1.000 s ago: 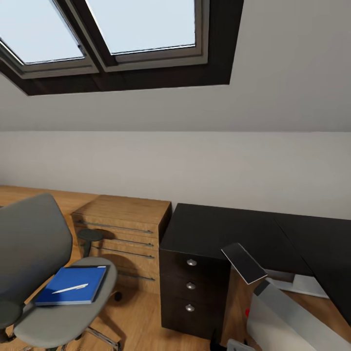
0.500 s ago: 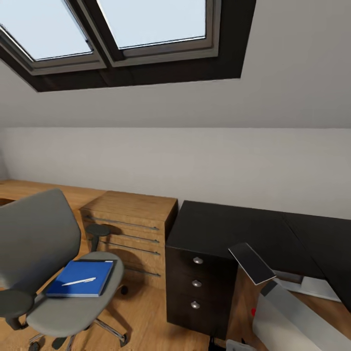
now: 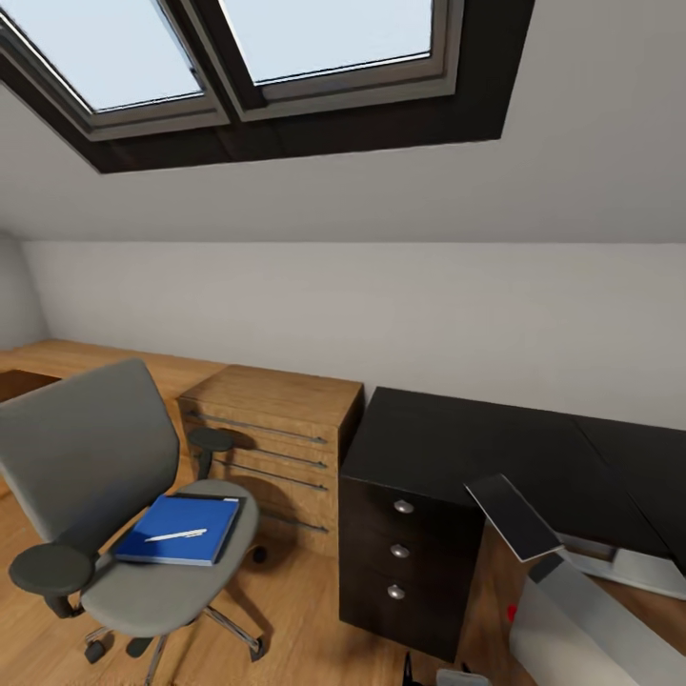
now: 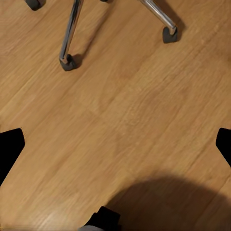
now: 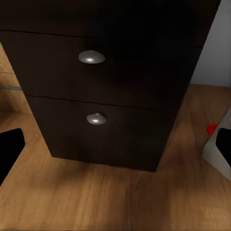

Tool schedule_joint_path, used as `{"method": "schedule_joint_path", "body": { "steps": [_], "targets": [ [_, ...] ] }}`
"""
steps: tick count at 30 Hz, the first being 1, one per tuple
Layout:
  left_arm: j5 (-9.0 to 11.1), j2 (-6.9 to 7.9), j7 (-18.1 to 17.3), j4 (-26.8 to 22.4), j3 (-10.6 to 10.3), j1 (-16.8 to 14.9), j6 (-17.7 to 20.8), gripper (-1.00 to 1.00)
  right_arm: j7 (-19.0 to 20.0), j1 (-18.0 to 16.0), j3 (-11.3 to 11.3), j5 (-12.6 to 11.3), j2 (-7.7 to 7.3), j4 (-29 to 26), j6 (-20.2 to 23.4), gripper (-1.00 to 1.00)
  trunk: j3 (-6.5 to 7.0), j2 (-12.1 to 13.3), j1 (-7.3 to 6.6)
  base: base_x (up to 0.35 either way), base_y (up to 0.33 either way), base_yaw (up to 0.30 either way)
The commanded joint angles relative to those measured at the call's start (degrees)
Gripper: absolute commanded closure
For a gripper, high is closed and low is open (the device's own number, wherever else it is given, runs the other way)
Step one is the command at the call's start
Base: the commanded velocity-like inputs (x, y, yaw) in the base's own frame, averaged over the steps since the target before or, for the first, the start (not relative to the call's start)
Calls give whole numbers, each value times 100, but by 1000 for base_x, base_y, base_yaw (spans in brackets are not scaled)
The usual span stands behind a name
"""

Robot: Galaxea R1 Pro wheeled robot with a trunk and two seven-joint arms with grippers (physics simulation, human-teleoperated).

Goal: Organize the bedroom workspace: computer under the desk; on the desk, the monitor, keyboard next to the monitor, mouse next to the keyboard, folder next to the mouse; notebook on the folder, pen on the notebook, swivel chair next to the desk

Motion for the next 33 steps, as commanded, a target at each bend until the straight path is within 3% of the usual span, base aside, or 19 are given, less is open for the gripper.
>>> {"method": "schedule_joint_path", "body": {
  "steps": [1,33],
  "targets": [
    [53,7,31,-8,-48,-9,-31,-100,-39,-6,50,-21,-1,3,-11,-100,-15,-4,0,0,0,139],
    [70,1,11,1,-48,-8,-29,-100,3,-6,42,-49,32,20,-8,-100,-274,-4,0,0,0,139]
  ]
}}
